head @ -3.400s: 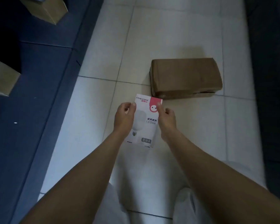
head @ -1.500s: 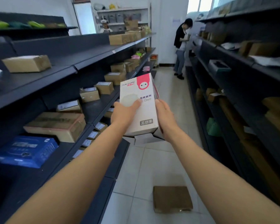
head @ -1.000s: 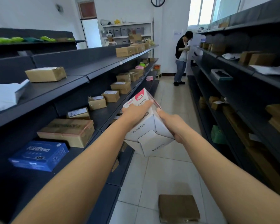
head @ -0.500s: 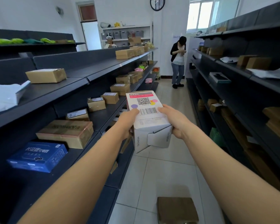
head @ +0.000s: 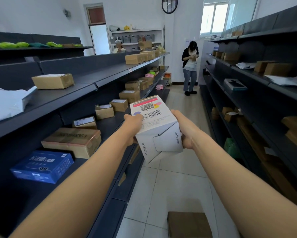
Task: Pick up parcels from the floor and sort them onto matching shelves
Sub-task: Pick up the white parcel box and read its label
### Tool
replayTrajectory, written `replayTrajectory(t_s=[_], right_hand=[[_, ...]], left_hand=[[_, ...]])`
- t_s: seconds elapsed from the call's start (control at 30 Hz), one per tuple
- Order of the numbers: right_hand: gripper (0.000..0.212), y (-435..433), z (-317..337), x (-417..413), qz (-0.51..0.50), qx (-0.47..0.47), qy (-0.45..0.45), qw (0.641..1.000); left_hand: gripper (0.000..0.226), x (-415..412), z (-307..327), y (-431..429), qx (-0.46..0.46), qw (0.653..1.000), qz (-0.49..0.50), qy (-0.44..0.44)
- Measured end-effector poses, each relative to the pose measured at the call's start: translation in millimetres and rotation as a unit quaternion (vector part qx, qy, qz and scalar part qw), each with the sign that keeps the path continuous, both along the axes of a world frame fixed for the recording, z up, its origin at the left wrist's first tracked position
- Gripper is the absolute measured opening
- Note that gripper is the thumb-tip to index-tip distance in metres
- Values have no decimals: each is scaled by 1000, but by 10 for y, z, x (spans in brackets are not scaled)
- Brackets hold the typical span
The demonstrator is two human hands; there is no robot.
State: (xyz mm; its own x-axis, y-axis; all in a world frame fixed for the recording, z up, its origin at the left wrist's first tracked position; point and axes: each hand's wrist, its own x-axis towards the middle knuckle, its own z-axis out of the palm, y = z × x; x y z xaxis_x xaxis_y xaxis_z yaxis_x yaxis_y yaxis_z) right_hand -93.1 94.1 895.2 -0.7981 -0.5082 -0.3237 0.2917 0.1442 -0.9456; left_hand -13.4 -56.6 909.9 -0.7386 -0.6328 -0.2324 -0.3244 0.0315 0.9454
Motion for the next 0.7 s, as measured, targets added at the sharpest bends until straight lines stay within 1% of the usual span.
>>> replayTrajectory(t_s=[0.1,0.2,0.27,0.3,0.37,0.4,0.43,0.47,0.5,0.53,0.6,0.63,0.7], right_hand=[[49,-48,-14,19,13,39,-9,999],[63,-93,-32,27,18,55,-22,998],[66,-105,-47,29,34,61,-32,997],[63,-104,-54,34,36,70,-31,996],[52,-102,-75,36,4,91,-8,996],[45,-99,-89,33,-16,96,3,995],[39,-97,-89,34,-27,98,7,995],[37,-93,-85,33,-29,98,2,995],[37,-88,-79,37,-28,102,-9,994],[39,-80,-60,58,-25,110,-20,993],[39,-70,-43,87,-18,130,-27,991],[34,-65,-51,96,-15,138,-27,990],[21,-56,-79,107,-15,127,-38,991]], left_hand=[[34,-13,23,-44,-15,1000,17,-7],[37,-54,-9,-118,-117,992,33,-44],[41,-53,-24,-163,-144,987,1,-64],[48,-10,-3,-142,-124,989,-24,-71],[79,39,-4,-131,-75,993,-68,-69],[95,47,-10,-139,-66,992,-81,-69],[107,58,0,-126,-65,991,-93,-75],[112,45,-13,-145,-64,989,-107,-76],[109,50,2,-130,-73,987,-117,-77],[100,55,13,-118,-78,986,-126,-72],[74,69,40,-93,-88,987,-122,-59],[65,82,56,-77,-93,988,-111,-55],[61,57,55,-83,-118,988,-88,-51]])
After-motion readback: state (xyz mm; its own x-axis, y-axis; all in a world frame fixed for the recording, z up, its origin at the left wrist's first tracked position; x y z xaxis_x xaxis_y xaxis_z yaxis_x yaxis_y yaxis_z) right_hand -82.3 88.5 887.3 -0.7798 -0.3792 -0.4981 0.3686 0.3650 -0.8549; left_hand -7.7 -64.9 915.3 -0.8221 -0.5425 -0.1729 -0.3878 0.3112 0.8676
